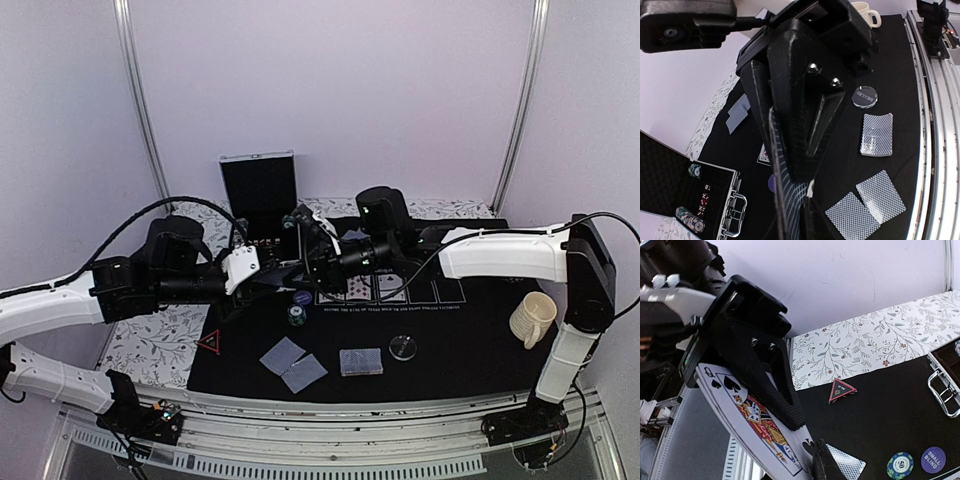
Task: Distribute texas hold em gaming equipment
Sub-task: Adjust the face-down deck piles.
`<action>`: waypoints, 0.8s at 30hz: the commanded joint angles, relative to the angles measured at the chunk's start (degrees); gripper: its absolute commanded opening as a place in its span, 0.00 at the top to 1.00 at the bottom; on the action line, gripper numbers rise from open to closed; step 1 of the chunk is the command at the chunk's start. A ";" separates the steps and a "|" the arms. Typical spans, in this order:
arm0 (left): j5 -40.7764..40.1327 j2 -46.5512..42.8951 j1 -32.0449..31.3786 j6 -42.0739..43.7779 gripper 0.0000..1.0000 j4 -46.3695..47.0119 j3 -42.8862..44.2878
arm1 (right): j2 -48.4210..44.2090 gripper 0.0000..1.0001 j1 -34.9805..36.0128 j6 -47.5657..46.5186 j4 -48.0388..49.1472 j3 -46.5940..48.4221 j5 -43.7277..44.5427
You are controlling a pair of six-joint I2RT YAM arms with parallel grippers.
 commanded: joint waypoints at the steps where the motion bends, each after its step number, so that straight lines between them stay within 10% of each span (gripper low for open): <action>1: 3.57 -1.80 0.40 -0.92 0.93 1.59 -1.93 | -3.16 0.95 0.18 -1.43 1.77 -1.76 -1.80; 10: 7.92 -3.29 0.40 -2.19 0.90 2.11 -2.70 | -6.32 0.98 0.12 -3.91 -0.30 -2.90 -2.73; 24: 14.58 -7.88 1.88 -6.72 0.46 3.87 -3.99 | -8.90 0.98 -0.07 -8.30 -4.15 -3.72 -1.72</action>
